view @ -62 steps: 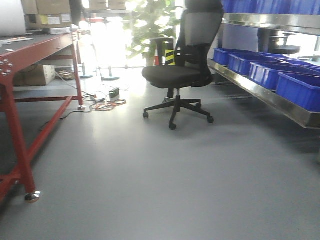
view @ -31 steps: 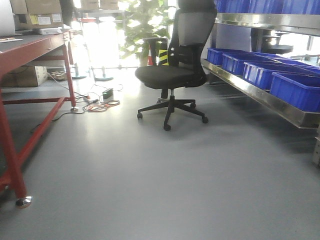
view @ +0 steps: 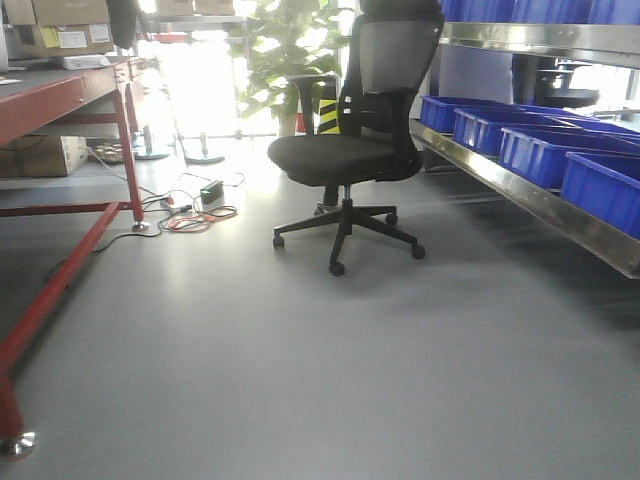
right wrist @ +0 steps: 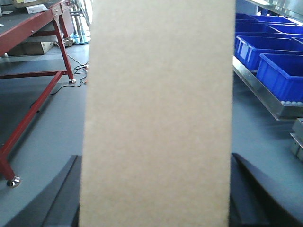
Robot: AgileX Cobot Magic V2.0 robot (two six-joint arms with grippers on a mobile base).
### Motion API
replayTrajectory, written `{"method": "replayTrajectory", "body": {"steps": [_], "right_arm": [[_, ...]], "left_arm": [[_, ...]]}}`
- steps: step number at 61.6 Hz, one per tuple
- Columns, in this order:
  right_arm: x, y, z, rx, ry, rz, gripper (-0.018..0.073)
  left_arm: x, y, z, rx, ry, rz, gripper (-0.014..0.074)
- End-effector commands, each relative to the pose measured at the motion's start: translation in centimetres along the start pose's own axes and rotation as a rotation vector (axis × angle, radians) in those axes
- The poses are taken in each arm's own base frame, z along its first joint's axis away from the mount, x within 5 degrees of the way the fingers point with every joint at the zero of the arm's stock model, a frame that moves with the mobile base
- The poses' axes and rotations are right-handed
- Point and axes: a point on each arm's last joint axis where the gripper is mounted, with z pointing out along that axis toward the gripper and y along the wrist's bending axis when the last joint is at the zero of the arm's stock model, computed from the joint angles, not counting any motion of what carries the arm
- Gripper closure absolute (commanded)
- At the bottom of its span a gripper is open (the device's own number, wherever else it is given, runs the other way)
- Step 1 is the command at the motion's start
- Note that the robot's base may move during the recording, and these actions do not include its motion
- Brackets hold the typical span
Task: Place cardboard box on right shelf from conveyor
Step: 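Drive away from the conveyor holding the box in the right gripper, then drive to the steel shelf rack with blue bins, box held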
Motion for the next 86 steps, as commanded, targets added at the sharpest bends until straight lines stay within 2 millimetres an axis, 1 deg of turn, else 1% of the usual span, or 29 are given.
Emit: {"method": "replayTrajectory", "body": {"steps": [1, 86], "right_arm": [[-1.63, 0.20, -0.28, -0.007, -0.113, -0.015, 0.0323], [-1.63, 0.20, -0.28, -0.007, -0.113, -0.015, 0.0323]], "left_arm": [[-0.58, 0.02, -0.10, 0.001, -0.092, -0.005, 0.0713], [-0.59, 0.02, -0.11, 0.001, -0.094, -0.005, 0.0713]]}}
